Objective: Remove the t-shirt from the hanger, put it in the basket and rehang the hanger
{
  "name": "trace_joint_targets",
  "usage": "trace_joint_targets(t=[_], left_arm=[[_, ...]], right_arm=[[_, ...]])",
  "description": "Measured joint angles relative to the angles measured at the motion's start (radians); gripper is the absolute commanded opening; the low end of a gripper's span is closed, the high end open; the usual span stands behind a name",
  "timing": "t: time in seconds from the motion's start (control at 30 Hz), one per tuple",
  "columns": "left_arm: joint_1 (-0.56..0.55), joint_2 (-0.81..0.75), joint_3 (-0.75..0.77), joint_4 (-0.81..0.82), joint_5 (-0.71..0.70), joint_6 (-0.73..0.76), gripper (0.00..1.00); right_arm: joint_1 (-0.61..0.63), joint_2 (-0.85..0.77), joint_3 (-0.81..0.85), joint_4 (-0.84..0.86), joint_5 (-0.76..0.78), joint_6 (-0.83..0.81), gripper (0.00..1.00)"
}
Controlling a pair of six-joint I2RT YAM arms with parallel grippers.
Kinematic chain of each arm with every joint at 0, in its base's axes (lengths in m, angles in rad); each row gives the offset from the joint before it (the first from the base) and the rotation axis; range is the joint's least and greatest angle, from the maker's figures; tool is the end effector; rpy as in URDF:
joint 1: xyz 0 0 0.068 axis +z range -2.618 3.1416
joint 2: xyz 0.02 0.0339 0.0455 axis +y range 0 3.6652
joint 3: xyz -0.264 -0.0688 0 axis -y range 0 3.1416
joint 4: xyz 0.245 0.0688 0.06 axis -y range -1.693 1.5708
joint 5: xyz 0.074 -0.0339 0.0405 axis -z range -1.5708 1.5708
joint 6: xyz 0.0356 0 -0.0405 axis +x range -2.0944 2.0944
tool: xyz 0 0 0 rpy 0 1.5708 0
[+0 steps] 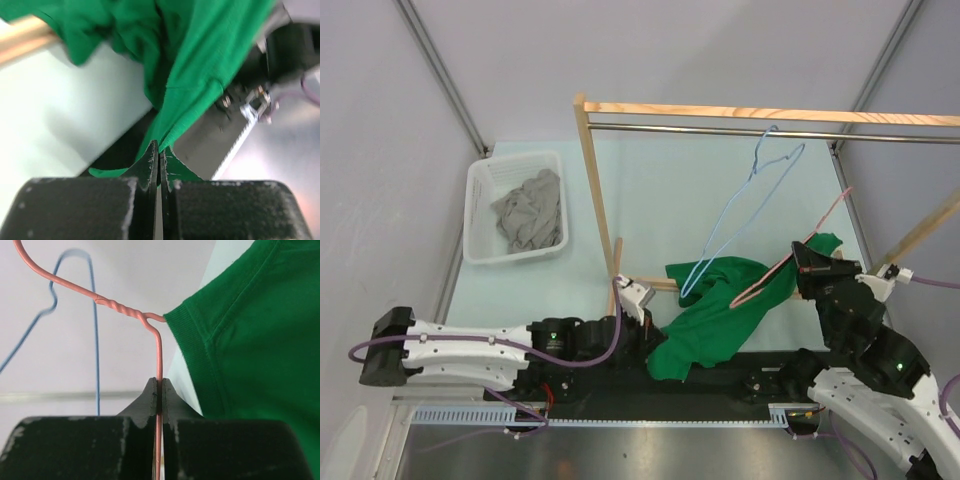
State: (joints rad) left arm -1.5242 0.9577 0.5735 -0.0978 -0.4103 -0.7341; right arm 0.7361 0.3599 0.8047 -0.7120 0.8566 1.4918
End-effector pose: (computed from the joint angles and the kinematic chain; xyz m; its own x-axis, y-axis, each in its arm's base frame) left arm 0.0241 -0.2113 0.2438 -0.6187 0.0787 -0.7817 0.6534 0.6040 -0.4563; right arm 0.0641 0.0218 0.3404 0.0846 0.9577 -0.2750 0.2030 0.2536 0.9458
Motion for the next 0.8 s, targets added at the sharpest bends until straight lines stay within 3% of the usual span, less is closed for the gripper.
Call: trace_joint_targets(t=[0.2,0.4,0.57,0.8], left_arm=[[0.095,0.076,0.109,-0.018,0.037,0.022,0.01],[0.137,0.234,0.26,-0.017,0.075,0.043,0.0],[0.188,0.31,0.318,-0.018,0.084,0.045,0.0],[0.238,0.309,0.314,-0.024,0.087,0.03,0.0]], right_arm=[[-0.001,-0.104,0.022,0.016,-0.258,-0.107,0.0],[0.0,-0.206,0.051,-0.041,-0.486,-0.076,0.0],[-0.001,-0.195,0.193,-0.17,-0.63,-0.09,0.0],[-0.002,-0.174,0.431,-0.264,-0.727,-0.303,0.0]])
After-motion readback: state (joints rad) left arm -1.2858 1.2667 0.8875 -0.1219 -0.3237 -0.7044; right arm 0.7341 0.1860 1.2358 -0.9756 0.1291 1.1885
